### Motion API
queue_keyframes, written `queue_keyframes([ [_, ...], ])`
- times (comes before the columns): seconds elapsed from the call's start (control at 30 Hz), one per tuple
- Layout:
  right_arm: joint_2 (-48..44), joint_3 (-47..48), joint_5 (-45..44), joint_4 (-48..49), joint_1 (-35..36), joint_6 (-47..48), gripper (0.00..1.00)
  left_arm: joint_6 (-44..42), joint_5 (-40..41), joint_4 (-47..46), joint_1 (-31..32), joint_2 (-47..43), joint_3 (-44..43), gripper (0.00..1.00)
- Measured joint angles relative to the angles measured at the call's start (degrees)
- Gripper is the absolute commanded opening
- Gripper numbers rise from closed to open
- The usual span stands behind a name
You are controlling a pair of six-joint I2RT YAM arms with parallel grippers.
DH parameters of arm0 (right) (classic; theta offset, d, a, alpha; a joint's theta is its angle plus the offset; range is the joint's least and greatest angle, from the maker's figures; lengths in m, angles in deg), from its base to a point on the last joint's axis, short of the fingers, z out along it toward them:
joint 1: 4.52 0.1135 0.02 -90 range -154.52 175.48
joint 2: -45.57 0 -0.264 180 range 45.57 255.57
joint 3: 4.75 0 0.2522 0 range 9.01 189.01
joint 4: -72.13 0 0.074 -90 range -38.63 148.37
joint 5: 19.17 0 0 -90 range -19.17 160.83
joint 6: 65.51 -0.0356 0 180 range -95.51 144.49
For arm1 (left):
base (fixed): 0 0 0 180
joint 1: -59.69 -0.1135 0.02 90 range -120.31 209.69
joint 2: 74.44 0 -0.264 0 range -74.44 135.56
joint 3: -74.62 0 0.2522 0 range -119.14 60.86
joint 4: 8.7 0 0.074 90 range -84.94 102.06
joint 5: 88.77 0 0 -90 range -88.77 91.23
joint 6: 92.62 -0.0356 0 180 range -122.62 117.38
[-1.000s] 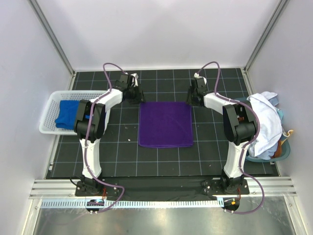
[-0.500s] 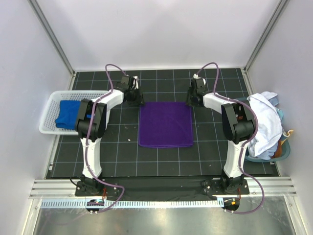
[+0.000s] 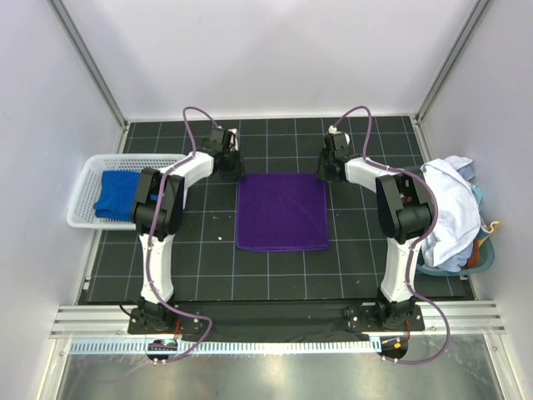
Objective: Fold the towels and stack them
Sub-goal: Fold the towel
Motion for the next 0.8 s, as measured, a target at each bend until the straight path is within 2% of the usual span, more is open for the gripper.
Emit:
queue_keyframes([
  [0.13, 0.33, 0.22, 0.15, 0.31, 0.0, 0.13, 0.33, 0.04, 0.33, -0.81, 0.0, 0.22, 0.0, 0.29],
  [0.43, 0.76, 0.59, 0.63, 0.55, 0.0, 0.28, 0.11, 1.31, -0.07, -5.22, 0.0, 0.55, 1.51, 0.01],
  [0.8, 0.81, 1.92, -0.07, 0.61, -0.39, 1.73, 0.09, 3.37, -0.46, -12.74, -0.17, 0.52, 2.78, 0.0],
])
